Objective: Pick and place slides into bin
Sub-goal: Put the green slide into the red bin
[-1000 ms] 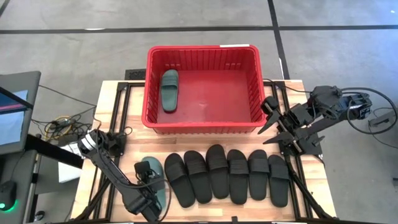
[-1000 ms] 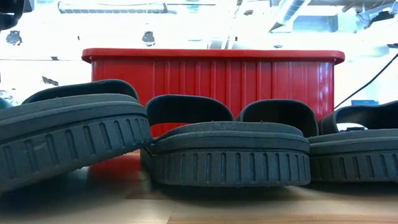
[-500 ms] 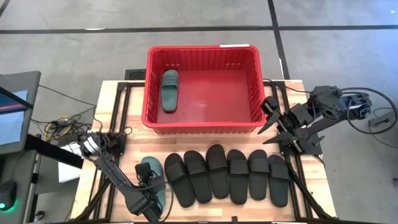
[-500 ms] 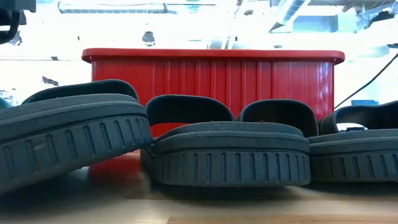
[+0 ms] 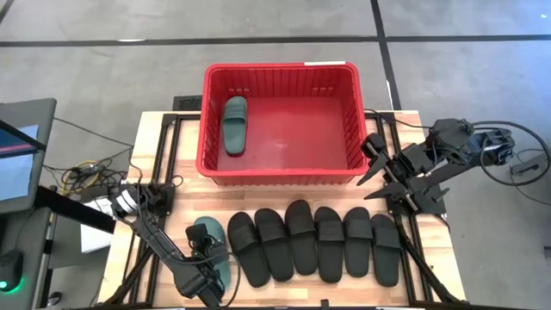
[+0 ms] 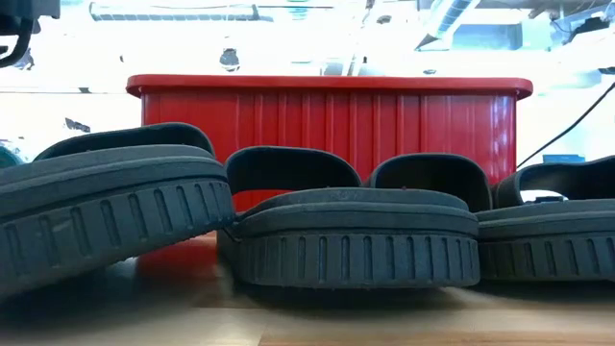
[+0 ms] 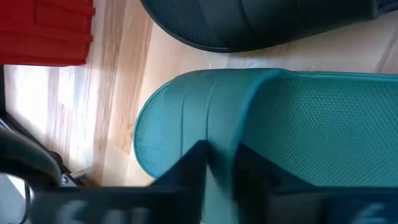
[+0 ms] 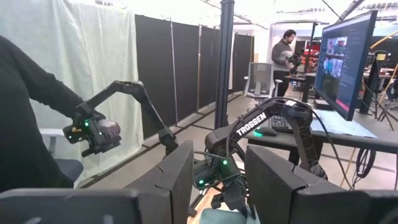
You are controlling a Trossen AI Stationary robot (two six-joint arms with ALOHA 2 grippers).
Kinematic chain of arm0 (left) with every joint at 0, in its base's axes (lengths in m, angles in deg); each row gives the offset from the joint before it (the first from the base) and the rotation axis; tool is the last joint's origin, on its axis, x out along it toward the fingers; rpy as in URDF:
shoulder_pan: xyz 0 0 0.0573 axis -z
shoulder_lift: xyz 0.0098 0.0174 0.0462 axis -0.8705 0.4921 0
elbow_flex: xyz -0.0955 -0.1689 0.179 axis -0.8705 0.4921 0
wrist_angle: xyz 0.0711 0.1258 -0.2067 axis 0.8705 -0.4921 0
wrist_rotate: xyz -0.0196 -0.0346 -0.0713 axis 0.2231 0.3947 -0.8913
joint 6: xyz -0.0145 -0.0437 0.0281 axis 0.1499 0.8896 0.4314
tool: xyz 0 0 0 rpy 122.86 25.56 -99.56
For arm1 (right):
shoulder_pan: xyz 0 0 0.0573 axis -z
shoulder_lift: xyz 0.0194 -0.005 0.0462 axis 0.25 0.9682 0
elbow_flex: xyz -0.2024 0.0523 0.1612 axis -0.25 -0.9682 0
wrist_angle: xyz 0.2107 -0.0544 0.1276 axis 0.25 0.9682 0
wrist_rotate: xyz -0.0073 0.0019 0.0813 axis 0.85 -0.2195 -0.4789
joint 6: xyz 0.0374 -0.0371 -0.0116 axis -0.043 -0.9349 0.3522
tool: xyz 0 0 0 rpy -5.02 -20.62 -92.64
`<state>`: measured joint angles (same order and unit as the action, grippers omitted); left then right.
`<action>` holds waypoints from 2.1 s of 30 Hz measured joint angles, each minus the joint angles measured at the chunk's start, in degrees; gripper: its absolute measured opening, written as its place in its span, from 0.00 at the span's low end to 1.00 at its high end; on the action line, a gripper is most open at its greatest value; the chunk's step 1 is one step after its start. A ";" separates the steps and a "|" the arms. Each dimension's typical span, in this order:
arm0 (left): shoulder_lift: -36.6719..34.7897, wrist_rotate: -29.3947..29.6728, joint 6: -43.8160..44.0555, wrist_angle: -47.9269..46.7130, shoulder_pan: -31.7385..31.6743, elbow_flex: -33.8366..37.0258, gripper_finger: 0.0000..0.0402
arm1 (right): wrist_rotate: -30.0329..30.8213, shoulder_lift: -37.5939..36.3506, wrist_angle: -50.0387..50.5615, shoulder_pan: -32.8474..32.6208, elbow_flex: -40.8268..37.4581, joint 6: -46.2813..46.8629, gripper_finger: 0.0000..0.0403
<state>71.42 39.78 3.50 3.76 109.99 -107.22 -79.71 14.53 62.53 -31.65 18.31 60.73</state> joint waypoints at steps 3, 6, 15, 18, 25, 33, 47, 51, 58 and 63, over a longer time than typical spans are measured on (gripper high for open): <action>0.00 -0.21 0.49 -0.16 -0.02 0.00 0.03 | 0.00 0.00 0.28 0.00 0.00 -0.01 0.33; 0.00 -0.66 0.74 -0.14 -0.02 0.00 0.03 | 0.00 0.00 0.81 0.00 0.00 -0.01 0.33; 0.00 -2.99 0.92 -7.98 0.00 -5.45 0.01 | 0.00 0.00 1.97 0.00 0.00 -0.03 0.33; -0.29 -1.91 0.32 -9.79 -0.06 -9.29 0.01 | -0.01 0.00 1.96 0.00 0.00 -0.60 0.33; -0.90 -1.52 -1.96 -9.44 -0.09 -18.64 0.01 | 0.00 -0.10 1.95 0.00 0.00 -1.16 0.33; -0.90 -1.39 -3.02 -9.60 -0.67 -28.95 0.00 | -0.02 -0.11 1.97 0.00 0.00 -1.47 0.33; -0.90 22.08 -20.11 -9.60 -9.88 -52.63 0.00 | -0.04 -0.13 4.32 -0.07 -0.02 0.03 0.33; -4.35 29.15 -30.94 -6.83 -14.17 -52.25 0.00 | -0.04 -0.59 3.75 -0.06 -0.02 0.06 0.33; -9.70 35.08 -49.92 -9.33 -25.87 -52.22 0.00 | 4.38 -1.64 3.15 0.04 -0.04 0.54 0.33; -11.64 33.73 -64.93 -9.10 -37.37 -52.22 0.00 | 9.29 -2.25 2.51 0.16 -0.04 1.56 0.33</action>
<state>59.78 73.51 -61.43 -5.34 72.62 -159.43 -70.43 12.28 65.05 -31.49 18.27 62.29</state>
